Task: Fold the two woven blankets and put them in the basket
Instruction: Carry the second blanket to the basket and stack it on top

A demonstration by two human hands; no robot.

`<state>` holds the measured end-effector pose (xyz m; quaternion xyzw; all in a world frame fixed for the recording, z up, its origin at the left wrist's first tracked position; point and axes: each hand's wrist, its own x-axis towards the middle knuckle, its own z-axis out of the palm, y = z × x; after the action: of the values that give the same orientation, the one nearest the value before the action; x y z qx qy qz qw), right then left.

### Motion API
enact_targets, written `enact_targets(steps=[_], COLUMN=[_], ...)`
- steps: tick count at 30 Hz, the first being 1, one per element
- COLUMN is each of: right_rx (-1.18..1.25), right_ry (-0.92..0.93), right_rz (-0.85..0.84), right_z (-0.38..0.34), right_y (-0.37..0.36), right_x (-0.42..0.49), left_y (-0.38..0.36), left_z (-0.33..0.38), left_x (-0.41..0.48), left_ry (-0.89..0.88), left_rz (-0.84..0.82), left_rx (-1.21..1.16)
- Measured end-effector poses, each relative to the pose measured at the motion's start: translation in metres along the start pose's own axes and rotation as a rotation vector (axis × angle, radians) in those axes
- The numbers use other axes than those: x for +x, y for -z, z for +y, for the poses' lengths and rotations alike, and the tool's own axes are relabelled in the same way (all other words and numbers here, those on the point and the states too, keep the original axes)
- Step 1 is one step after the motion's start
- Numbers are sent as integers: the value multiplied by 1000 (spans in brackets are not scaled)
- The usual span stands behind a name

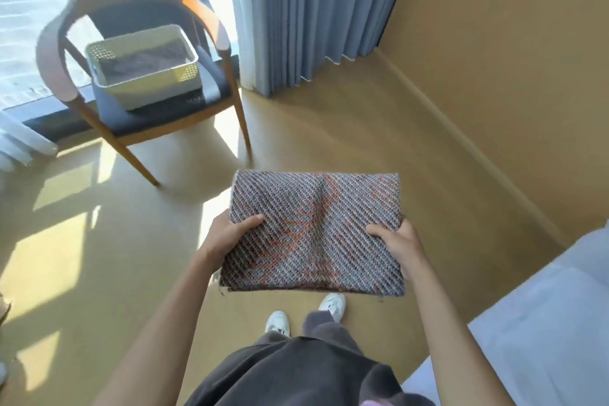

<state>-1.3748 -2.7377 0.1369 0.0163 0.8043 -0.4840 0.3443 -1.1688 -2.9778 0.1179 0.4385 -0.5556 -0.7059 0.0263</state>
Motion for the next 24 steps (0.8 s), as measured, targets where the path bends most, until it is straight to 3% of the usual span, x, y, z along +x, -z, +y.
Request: enact_targets(steps=[17,24], right_rx=[-225,-319], right_ry=[128,166], right_rz=[-440,-577], right_z=[-172,-231], right_y=[-158,-230], right_x=[177,207], left_y=[72,118], left_z=[60,76], left_x=[97,117], left_ry=[63,98], left_rz=[503,661], left_rx=[-290,-371])
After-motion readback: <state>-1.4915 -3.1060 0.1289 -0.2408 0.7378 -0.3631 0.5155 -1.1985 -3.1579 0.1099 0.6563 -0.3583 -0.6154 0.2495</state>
